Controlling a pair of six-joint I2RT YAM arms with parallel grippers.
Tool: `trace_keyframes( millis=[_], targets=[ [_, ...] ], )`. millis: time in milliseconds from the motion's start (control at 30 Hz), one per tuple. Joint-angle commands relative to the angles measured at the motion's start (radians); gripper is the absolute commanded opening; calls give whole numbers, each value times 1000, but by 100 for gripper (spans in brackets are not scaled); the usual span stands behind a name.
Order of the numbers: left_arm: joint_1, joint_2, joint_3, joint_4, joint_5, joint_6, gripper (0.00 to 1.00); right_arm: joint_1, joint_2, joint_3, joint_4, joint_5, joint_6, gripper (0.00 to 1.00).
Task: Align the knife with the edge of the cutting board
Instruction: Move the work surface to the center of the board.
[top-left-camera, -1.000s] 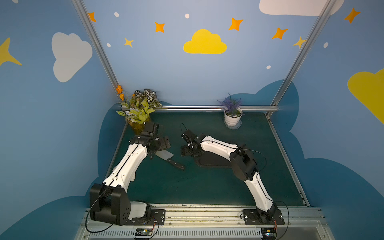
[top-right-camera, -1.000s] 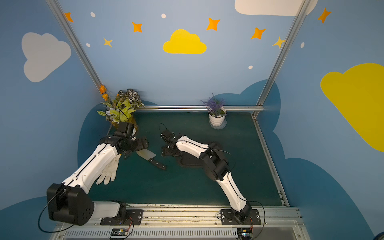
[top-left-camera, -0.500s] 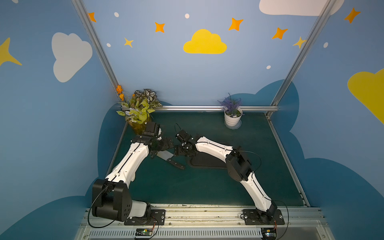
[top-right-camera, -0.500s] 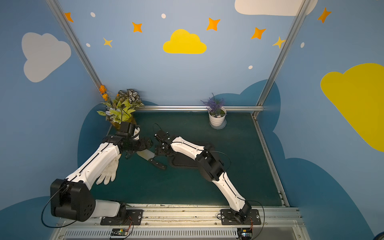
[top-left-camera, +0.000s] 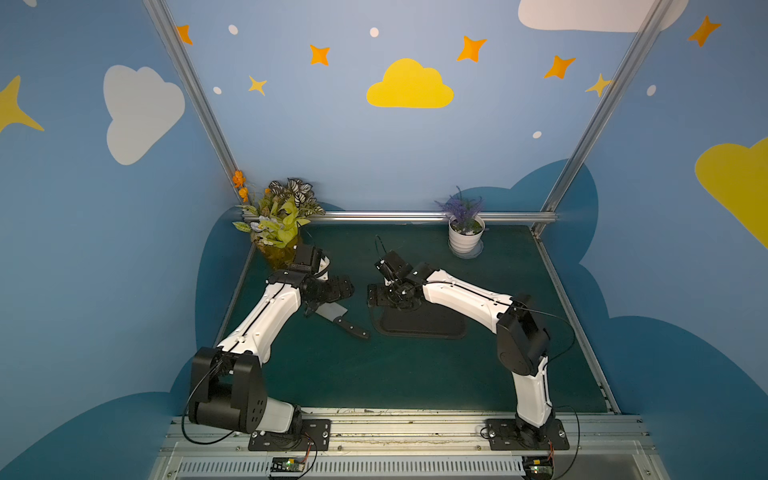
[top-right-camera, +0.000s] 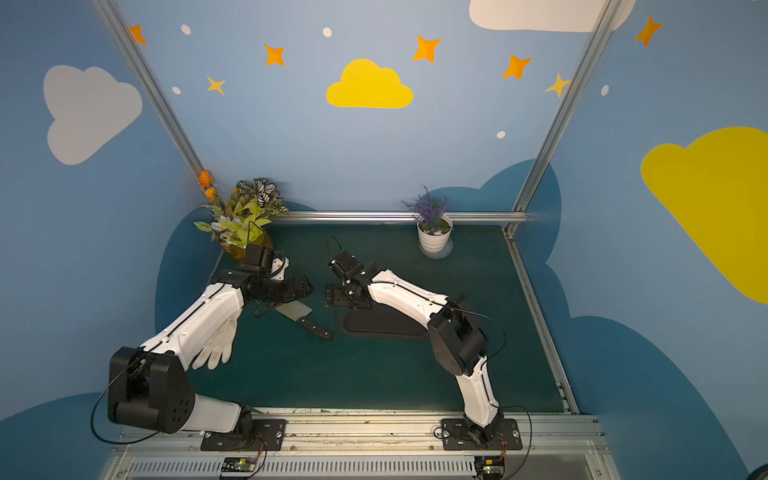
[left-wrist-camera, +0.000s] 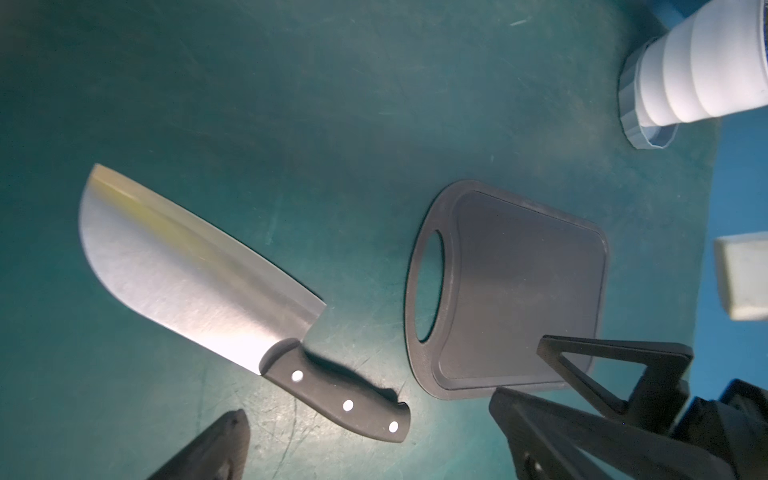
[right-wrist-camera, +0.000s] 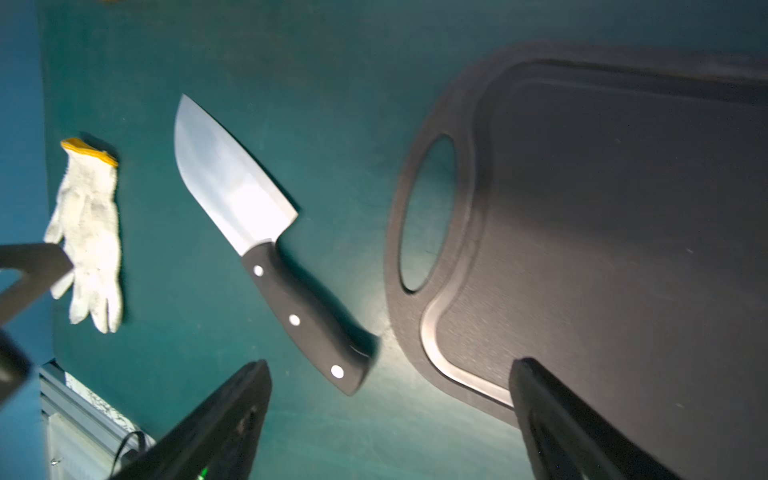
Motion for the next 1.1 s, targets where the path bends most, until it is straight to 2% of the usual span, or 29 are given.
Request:
trace_keyframes(
  millis=[0,233,367,567,833,1067],
  targets=[
    [-9,33,-9,20,69,15,100,-21,-93,-92,37,23,-21,96],
    [-46,92,-6,39,96,11,99,-75,-296,-406,148,53,4,96],
    [-86,133,8,38,78,17,98,-126,-377,-506,158,50,-8,96],
    [-113,190,38,37,65,14,96,-226,-481,-592,143,49,-51,96],
    [-138,311,93,15,102,-10,95,-419,-591,-686,131,-23,-142,96],
    [-171,407,214,-79,24,13,91,-546,-586,-741,179,-73,-195,93]
  ],
)
